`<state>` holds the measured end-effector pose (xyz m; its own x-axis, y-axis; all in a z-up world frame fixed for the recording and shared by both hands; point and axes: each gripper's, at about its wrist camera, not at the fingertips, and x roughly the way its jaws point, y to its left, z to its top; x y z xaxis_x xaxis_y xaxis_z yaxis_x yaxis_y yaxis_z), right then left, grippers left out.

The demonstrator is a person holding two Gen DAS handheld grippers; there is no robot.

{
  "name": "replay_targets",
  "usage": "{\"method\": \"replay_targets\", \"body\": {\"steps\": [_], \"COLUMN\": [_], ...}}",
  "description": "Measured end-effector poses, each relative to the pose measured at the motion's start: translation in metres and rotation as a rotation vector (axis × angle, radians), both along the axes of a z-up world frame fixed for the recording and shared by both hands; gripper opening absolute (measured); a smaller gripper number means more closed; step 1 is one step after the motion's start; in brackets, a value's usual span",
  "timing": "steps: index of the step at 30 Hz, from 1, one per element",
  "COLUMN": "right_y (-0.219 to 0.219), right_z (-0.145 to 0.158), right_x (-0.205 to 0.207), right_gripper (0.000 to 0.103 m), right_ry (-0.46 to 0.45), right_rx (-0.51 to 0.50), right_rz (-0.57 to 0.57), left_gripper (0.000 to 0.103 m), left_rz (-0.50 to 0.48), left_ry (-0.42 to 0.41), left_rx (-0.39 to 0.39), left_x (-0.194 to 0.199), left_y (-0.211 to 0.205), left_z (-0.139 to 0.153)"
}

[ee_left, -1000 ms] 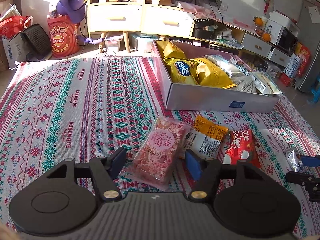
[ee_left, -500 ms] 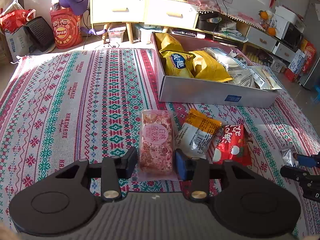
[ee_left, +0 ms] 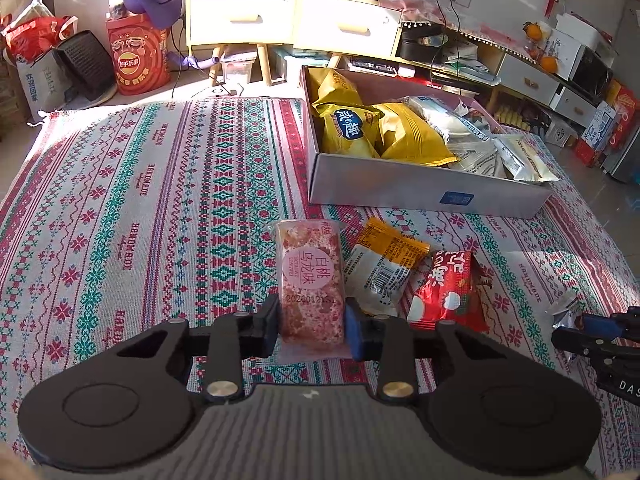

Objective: Organize snacks
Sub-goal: 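Grasp the pink pastry pack with the left gripper while the right grasps the wrapped candy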

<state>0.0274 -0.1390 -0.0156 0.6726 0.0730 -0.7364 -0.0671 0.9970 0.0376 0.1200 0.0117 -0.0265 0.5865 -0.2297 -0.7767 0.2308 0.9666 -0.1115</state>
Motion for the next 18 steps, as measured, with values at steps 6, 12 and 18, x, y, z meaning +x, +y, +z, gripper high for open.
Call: {"method": "replay_targets", "body": {"steps": [6, 12, 18], "right_y": [0.001, -0.003, -0.006], "right_z": [0.002, 0.009, 0.022], "right_x": [0.000, 0.005, 0.020], "right_gripper": [0.021, 0.021, 0.021], "right_ry": [0.011, 0.025, 0.011], "right_rx": [-0.012, 0.004, 0.041], "right_rz": [0.000, -0.017, -0.034], "left_gripper": [0.039, 0.039, 0.039], "left_rz": [-0.006, 0.015, 0.025], "left_ry": [-0.002, 0.012, 0.003], "left_rx": [-0.017, -0.019, -0.039], "left_x": [-0.004, -0.007, -0.005], "left_y": [-0.003, -0.004, -0.009], "left_z": [0.008, 0.015, 0.026]}}
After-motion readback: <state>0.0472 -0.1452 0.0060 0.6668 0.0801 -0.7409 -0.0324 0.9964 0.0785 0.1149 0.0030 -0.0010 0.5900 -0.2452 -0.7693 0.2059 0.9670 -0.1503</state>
